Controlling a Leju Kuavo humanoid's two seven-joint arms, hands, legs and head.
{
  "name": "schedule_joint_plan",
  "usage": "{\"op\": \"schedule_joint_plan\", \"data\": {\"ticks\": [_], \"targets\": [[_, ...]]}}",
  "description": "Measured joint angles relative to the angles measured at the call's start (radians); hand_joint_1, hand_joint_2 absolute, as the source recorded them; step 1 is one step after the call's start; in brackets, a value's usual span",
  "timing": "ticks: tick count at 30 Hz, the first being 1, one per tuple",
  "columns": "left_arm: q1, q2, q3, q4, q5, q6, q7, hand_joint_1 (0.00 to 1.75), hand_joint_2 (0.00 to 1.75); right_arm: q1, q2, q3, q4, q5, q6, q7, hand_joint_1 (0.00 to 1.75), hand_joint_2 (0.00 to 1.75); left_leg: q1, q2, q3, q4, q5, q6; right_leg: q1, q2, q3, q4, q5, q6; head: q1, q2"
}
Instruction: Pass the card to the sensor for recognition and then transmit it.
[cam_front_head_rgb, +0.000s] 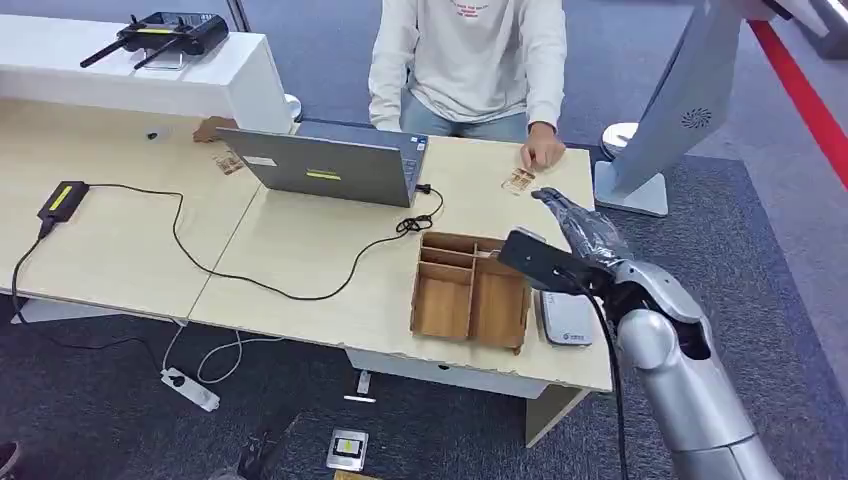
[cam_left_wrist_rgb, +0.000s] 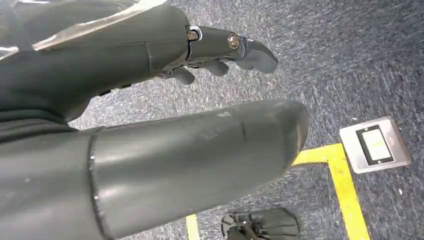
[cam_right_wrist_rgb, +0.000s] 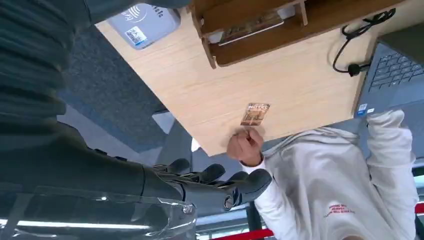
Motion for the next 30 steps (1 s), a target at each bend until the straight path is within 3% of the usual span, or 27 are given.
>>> {"op": "schedule_joint_plan", "data": {"ticks": [2, 7, 9, 17, 30], "targets": [[0.000, 0.000, 0.000, 0.000, -0.006, 0.002, -0.002, 0.00, 0.00, 0.003, 0.005, 0.003, 0.000, 0.043, -0.029, 0.005, 0.00, 1.75, 0.000, 0.000, 0.000, 0.000, 0.000, 0.000, 0.000, 0.000, 0.000, 0.000, 0.000, 0.000, 0.000, 0.000], [-0.006, 0.000, 0.000, -0.002, -0.018, 0.004, -0.001, 0.00, 0.00, 0.010, 0.039, 0.022, 0.047, 0.192, -0.211, -0.007, 0.00, 1.75, 0.000, 0.000, 0.000, 0.000, 0.000, 0.000, 0.000, 0.000, 0.000, 0.000, 0.000, 0.000, 0.000, 0.000], [-0.010, -0.001, 0.000, -0.003, -0.020, 0.004, 0.002, 0.00, 0.00, 0.010, 0.054, 0.027, 0.075, 0.206, -0.250, -0.018, 0.00, 1.75, 0.000, 0.000, 0.000, 0.000, 0.000, 0.000, 0.000, 0.000, 0.000, 0.000, 0.000, 0.000, 0.000, 0.000], [-0.016, -0.001, 0.000, -0.003, -0.023, -0.008, 0.019, 0.00, 0.00, 0.003, 0.095, 0.039, 0.210, 0.202, -0.311, -0.052, 0.00, 1.75, 0.000, 0.000, 0.000, 0.000, 0.000, 0.000, 0.000, 0.000, 0.000, 0.000, 0.000, 0.000, 0.000, 0.000], [-0.018, -0.001, 0.000, -0.003, -0.018, -0.008, 0.021, 0.00, 0.00, -0.009, 0.121, 0.043, 0.309, 0.196, -0.327, -0.062, 0.00, 1.75, 0.000, 0.000, 0.000, 0.000, 0.000, 0.000, 0.000, 0.000, 0.000, 0.000, 0.000, 0.000, 0.000, 0.000]]}}
